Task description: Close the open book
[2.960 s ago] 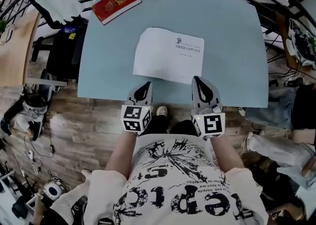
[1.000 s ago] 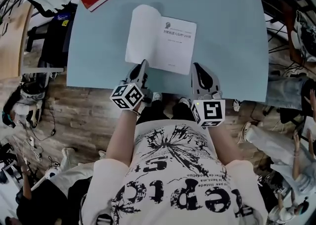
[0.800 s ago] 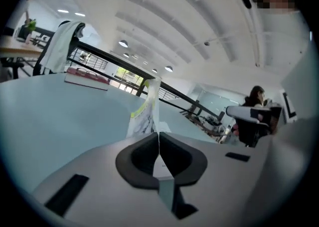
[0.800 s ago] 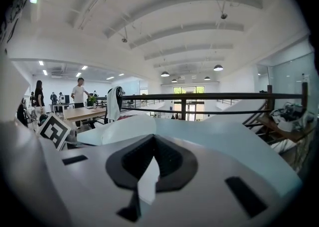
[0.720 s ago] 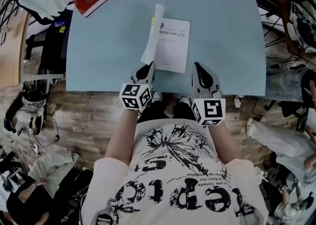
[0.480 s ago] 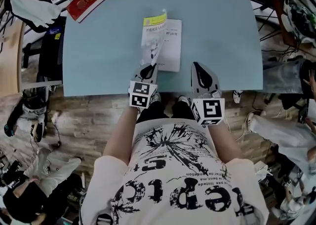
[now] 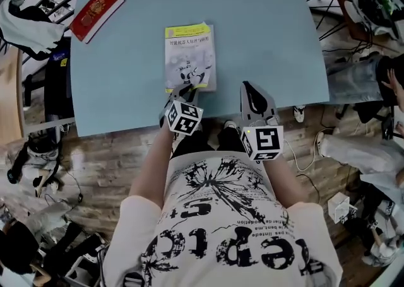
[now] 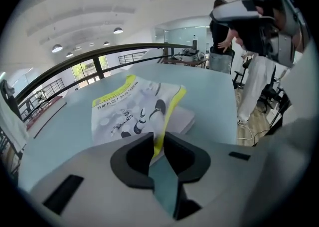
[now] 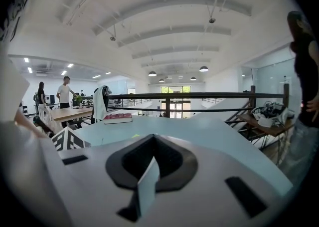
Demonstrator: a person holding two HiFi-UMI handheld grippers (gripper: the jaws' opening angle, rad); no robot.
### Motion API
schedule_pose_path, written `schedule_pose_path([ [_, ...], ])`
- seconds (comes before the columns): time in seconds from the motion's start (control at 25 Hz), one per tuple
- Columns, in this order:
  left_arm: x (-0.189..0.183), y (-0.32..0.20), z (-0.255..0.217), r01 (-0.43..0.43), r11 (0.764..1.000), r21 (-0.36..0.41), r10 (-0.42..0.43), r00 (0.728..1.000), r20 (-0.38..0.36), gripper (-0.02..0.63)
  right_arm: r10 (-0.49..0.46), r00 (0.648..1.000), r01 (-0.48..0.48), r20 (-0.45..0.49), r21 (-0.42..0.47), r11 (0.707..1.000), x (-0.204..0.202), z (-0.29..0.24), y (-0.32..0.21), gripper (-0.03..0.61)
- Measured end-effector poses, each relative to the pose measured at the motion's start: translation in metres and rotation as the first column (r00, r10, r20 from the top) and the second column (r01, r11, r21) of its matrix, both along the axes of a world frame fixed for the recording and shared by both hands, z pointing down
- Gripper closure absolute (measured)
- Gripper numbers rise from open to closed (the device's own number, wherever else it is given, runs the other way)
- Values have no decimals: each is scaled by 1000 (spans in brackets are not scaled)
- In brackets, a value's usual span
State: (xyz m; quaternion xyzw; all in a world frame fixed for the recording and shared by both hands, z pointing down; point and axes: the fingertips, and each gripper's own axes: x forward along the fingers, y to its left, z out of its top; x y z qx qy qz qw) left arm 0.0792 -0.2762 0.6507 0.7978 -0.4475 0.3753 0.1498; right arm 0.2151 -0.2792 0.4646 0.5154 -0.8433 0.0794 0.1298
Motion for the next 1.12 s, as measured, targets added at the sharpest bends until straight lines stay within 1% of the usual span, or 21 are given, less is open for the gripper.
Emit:
schedule_pose_path([
  [0.08, 0, 1, 1, -8, 1000, -14, 8, 1000, -14, 540, 3, 1000, -3, -21, 15, 1000, 1, -1, 2, 568],
  [0.16, 2, 3, 2, -26, 999, -40, 24, 998, -49, 533, 0, 1000, 1, -31, 25, 1000, -1, -2, 4, 569],
  [0.2, 4, 4, 3, -39, 997, -60, 35, 996, -76, 513, 0, 1000, 1, -26, 24, 1000, -2, -2, 4, 568],
  [0.24, 8, 7, 3, -52, 996, -78, 43, 993, -105, 445, 2, 1000, -2, -20, 20, 1000, -2, -1, 5, 569],
  [0.28, 10, 8, 2, -59, 994, -88, 47, 990, -131, 414, 5, 1000, -5, -15, 16, 1000, -2, -1, 5, 568],
  [0.36, 11, 7, -4, -53, 996, -77, 40, 986, -164, 414, 10, 1000, -10, -13, 14, 1000, -3, -1, 5, 569],
  [0.48, 8, 5, -19, -43, 998, -42, 34, 981, -193, 414, 13, 1000, -12, -14, 18, 1000, -7, -3, 5, 568],
  [0.6, 3, -1, -48, -29, 999, 24, 34, 973, -230, 419, 9, 1000, -9, -11, 26, 1000, -15, -6, 4, 569],
  [0.64, -1, -6, -62, -10, 998, 57, 23, 969, -246, 446, 6, 1000, -6, -9, 30, 1000, -19, -8, 3, 569],
  [0.68, -6, -11, -77, 18, 995, 97, 8, 965, -262, 487, 4, 1000, -4, -7, 34, 999, -22, -11, 1, 568],
  [0.72, -12, -17, -96, 49, 989, 142, -8, 961, -278, 518, 2, 1000, -2, -3, 38, 999, -25, -13, 0, 569],
  [0.8, -22, -26, -135, 105, 967, 230, -28, 949, -315, 565, -3, 1000, 3, 8, 43, 999, -32, -19, -2, 569],
  [0.88, -32, -31, -169, 147, 942, 302, -32, 934, -355, 577, -15, 1000, 13, 19, 57, 998, -38, -27, -4, 569],
  [0.96, -42, -32, -196, 176, 918, 356, -27, 923, -384, 584, -27, 999, 25, 23, 78, 997, -44, -35, -6, 569],
  [1.04, -53, -28, -220, 186, 896, 402, -14, 919, -393, 589, -37, 999, 34, 29, 94, 995, -51, -44, -6, 569],
  [1.12, -61, -20, -244, 173, 874, 454, 16, 924, -383, 591, -46, 998, 41, 37, 109, 993, -58, -53, -6, 569],
])
